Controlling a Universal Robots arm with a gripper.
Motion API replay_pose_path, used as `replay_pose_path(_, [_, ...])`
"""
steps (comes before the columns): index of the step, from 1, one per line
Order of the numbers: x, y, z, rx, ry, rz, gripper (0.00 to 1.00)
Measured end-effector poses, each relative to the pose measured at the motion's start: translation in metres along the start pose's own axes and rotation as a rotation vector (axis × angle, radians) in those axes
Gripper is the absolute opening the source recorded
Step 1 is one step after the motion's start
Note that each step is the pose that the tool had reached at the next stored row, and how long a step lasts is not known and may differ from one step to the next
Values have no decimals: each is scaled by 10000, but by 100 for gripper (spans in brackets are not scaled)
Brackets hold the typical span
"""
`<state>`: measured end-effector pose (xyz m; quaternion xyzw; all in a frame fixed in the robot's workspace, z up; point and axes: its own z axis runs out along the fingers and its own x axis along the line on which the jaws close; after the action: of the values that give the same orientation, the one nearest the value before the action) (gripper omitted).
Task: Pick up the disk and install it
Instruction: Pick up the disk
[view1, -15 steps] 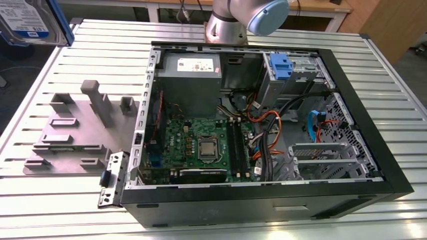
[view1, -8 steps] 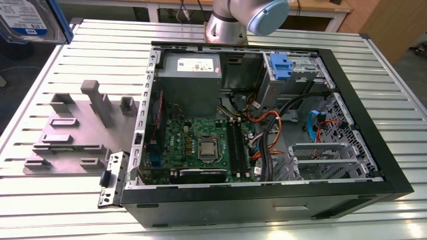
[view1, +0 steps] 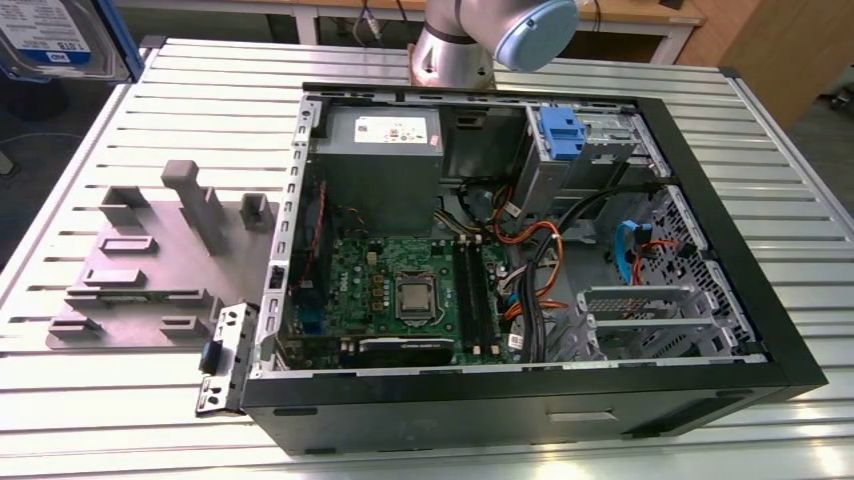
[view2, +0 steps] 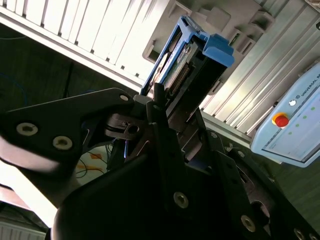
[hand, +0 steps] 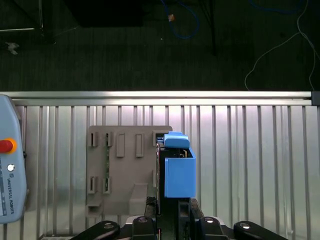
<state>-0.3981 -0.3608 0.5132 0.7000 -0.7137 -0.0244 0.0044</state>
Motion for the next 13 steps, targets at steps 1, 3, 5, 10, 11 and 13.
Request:
replay_pose_path(1, [0,0,-3,0,0,0,35])
replay_pose_path(3, [0,0,-3,2,-1,-1,35])
replay_pose_path(5, [0,0,-5,1,-1,0,35])
replay_pose_path(10, [0,-9,-5,1,0,0,35])
replay_pose_path(11, [-1,-11,-5,1,0,0,35])
replay_pose_path(13, [-1,-16,-5,1,0,0,35])
